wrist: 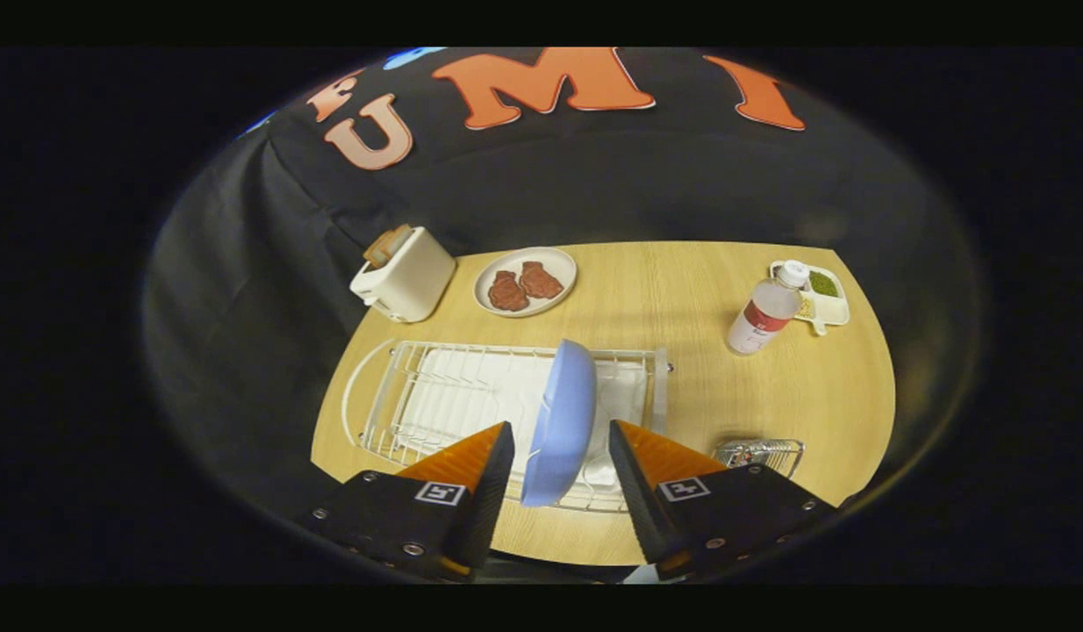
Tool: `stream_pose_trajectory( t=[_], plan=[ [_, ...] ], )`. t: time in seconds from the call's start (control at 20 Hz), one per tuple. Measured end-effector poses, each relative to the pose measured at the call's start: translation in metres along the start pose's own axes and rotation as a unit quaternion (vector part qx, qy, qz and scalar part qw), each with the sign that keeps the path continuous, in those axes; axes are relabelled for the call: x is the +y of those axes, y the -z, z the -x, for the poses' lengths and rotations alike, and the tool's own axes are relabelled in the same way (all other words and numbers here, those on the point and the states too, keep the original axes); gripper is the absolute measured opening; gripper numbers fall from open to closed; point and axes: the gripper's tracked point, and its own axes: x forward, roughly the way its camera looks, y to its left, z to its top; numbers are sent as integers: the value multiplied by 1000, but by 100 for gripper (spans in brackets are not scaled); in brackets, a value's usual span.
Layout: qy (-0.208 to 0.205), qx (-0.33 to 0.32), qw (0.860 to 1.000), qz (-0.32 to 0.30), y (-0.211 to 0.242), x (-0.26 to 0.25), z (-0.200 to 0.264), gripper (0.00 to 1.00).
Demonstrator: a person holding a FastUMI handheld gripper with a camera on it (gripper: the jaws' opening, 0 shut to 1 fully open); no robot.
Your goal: Take the plate from the dish rack, then take the spoon from the basket and place it into the plate.
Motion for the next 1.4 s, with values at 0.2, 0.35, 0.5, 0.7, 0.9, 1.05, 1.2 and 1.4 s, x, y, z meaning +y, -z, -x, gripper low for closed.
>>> stream_pose_trajectory(
  t=[0.2,0.35,0.5,0.7,0.9,1.05,1.2,1.4],
  plan=[
    [25,16,1000,-10,-5,-5,-22,52],
    [32,37,999,7,7,3,-31,41],
    [58,41,997,22,8,2,-36,43],
    [114,46,992,41,11,-7,-42,39],
    [148,36,986,72,14,-4,-37,33],
    [191,10,975,116,7,-13,-27,28],
    [227,-39,964,133,-15,-19,-19,23],
    [233,-32,964,123,-11,-19,-13,21]
  ],
)
